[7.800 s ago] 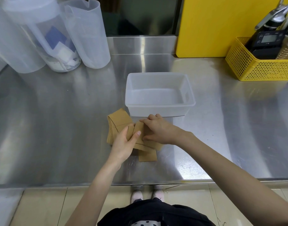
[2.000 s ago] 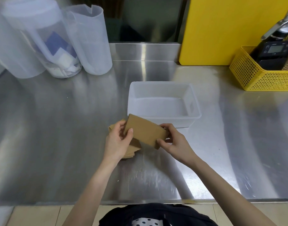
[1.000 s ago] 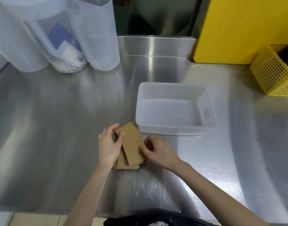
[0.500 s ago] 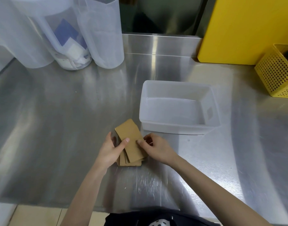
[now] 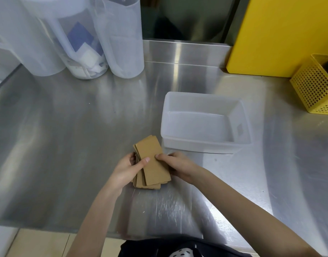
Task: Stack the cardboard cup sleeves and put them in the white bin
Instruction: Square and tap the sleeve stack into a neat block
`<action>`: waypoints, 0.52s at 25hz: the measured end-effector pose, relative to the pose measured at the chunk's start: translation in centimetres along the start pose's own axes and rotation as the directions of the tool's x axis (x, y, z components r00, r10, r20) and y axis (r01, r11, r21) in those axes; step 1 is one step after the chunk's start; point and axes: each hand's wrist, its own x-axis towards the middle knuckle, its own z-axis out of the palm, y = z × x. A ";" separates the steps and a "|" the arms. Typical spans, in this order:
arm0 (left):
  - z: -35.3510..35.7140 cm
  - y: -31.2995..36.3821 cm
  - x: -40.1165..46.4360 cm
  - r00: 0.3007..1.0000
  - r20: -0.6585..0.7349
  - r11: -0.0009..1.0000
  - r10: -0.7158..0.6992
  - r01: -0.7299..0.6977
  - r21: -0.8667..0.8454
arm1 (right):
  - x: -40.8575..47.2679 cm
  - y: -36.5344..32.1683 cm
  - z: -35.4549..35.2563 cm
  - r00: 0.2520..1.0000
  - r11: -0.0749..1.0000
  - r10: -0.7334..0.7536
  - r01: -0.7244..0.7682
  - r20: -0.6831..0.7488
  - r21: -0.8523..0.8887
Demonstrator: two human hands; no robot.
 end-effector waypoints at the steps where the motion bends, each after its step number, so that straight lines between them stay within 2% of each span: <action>1: -0.2 -0.1 0.0 1.000 0.003 1.000 -0.009 0.009 -0.015 | 0.0 0.0 0.0 1.000 1.000 -0.001 0.001 0.014 0.001; 8: -1.6 -1.0 -0.9 0.998 0.065 0.996 0.020 -0.015 -0.086 | -0.3 0.5 0.5 0.984 0.998 -0.004 -0.006 0.176 0.056; 11: -1.6 -2.0 -1.5 0.995 0.099 0.971 0.021 0.003 -0.241 | -0.5 0.8 0.8 0.987 0.998 -0.049 0.044 0.152 0.037; 13: -1.4 -2.7 -2.1 0.991 0.128 0.942 0.031 0.014 -0.335 | -0.8 1.0 0.6 0.988 0.995 -0.086 0.092 0.127 -0.042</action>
